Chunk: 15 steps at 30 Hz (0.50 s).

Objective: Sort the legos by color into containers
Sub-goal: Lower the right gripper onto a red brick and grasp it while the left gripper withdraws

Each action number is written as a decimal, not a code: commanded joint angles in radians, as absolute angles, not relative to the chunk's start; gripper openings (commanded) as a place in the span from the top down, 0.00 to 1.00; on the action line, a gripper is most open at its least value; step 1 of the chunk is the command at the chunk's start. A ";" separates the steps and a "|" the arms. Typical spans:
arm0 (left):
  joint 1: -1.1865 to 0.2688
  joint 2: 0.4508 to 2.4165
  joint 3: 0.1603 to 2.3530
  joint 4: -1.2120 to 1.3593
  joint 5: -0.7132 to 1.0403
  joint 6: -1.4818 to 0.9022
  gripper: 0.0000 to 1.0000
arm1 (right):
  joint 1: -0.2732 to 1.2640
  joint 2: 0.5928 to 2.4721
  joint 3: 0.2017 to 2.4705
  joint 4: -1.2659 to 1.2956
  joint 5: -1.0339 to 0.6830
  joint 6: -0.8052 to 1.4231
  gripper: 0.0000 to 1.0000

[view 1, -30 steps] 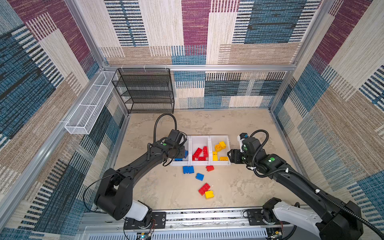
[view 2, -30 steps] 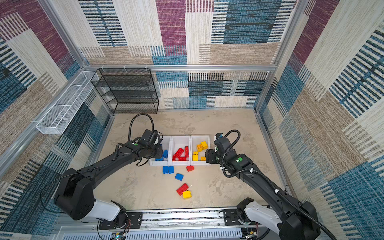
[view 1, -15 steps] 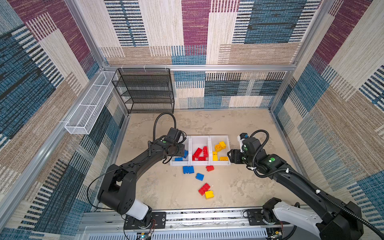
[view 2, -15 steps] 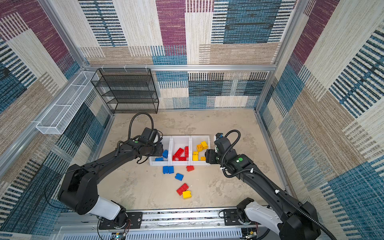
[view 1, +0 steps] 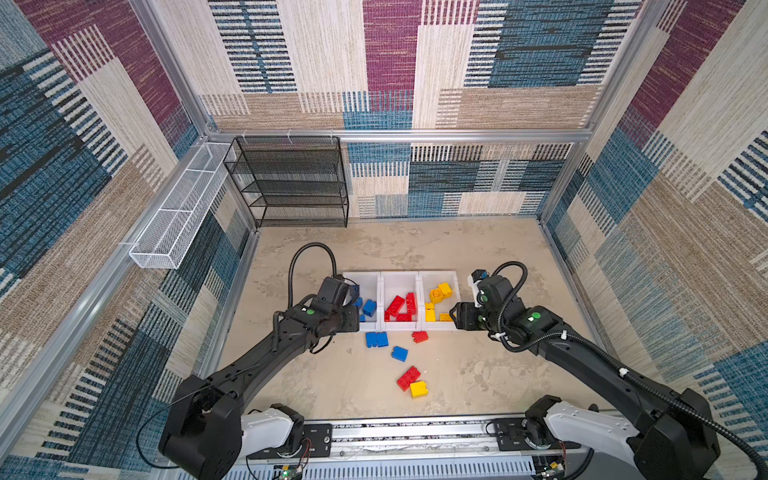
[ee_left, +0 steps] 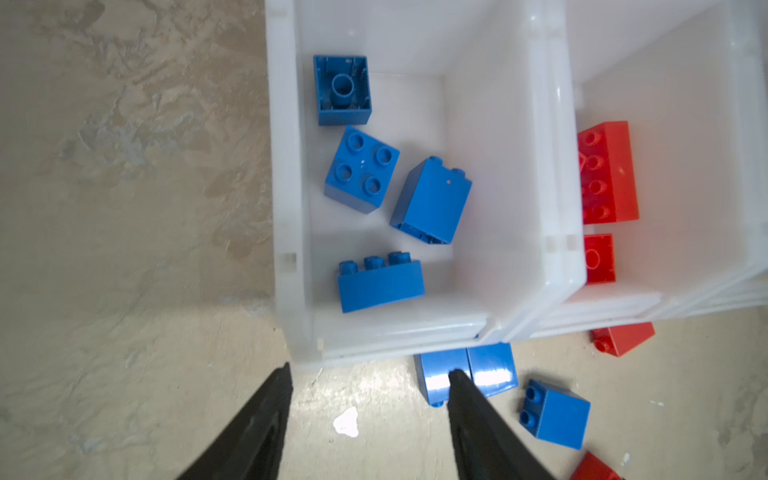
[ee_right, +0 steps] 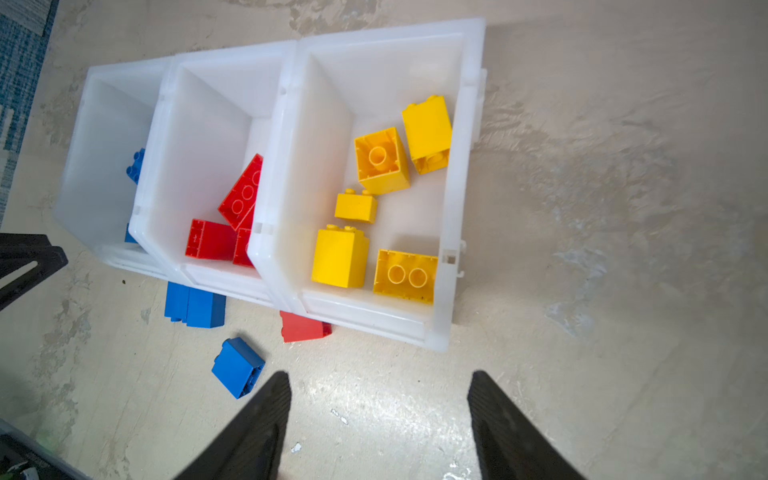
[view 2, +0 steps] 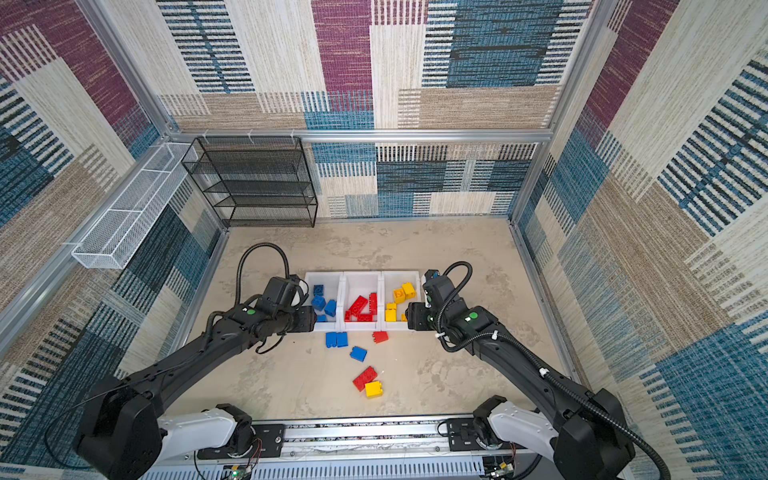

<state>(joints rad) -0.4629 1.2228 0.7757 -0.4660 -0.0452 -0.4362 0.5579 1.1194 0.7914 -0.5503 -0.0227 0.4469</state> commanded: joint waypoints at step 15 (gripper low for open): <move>-0.462 1.030 0.606 -0.454 -0.035 -0.569 0.36 | 0.859 1.532 0.953 -0.546 0.053 0.399 0.30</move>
<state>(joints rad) -0.4629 1.0428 0.6178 -0.4603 -0.0452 -0.5423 0.8459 1.5013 0.9360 -0.5301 0.0048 0.4023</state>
